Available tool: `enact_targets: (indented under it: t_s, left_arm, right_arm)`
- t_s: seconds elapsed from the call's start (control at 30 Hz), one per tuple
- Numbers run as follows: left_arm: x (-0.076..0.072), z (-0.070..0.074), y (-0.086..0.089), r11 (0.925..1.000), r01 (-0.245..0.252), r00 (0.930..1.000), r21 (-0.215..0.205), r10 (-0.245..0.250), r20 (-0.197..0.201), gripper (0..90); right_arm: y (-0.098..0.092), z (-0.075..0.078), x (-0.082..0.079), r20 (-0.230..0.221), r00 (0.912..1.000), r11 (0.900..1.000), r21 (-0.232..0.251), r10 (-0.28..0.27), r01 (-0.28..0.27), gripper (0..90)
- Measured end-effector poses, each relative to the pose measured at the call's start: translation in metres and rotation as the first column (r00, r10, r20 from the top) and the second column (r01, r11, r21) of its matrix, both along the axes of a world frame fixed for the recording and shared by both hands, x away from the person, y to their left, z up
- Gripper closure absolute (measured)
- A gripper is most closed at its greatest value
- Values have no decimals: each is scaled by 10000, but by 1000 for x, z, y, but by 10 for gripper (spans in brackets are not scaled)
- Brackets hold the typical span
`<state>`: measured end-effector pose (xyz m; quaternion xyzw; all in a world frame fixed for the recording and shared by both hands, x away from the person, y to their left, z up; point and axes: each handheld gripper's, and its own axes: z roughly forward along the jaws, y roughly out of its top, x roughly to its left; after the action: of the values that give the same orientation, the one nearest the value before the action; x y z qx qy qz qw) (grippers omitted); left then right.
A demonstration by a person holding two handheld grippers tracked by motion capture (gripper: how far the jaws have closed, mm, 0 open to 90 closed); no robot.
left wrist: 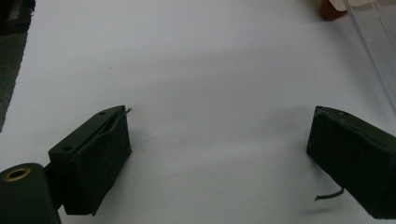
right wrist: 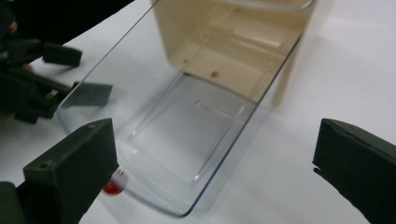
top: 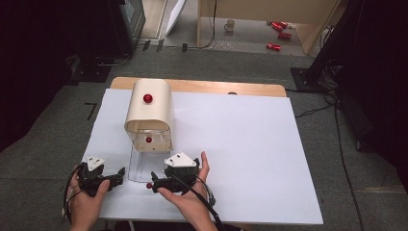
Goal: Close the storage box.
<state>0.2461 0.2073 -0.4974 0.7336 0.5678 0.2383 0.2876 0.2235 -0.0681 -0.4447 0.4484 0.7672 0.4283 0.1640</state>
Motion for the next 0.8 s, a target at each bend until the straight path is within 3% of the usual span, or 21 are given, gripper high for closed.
enact_targets:
  t_s: [0.1, 0.17, 0.37, 0.63, 0.8]
  left_arm:
    - [0, 0, 0, 10000, 2, 10000, -2, -2, -3, 59]
    - [0, 0, 0, 10000, 1, 10000, -3, -1, 0, 59]
    - [0, 0, 0, 10000, 0, 10000, 2, 0, 4, 59]
    - [0, 0, 0, 10000, -18, 10000, -22, 18, 6, 58]
    - [0, 0, 0, 10000, 3, 10000, -2, -3, -6, 58]
  right_arm:
    - [4, -8, -9, 59, 9999, 9999, -99, 125, -124, 0]
    - [6, -14, -14, -12, 9997, 9996, 105, 262, -261, 0]
    - [18, -28, -27, 44, 9976, 9975, -184, 685, -684, 0]
    - [28, -45, -29, -171, 9992, 9962, -788, 358, -371, 0]
    - [33, -55, -26, -451, 9988, 9908, -1345, -185, 123, 2]
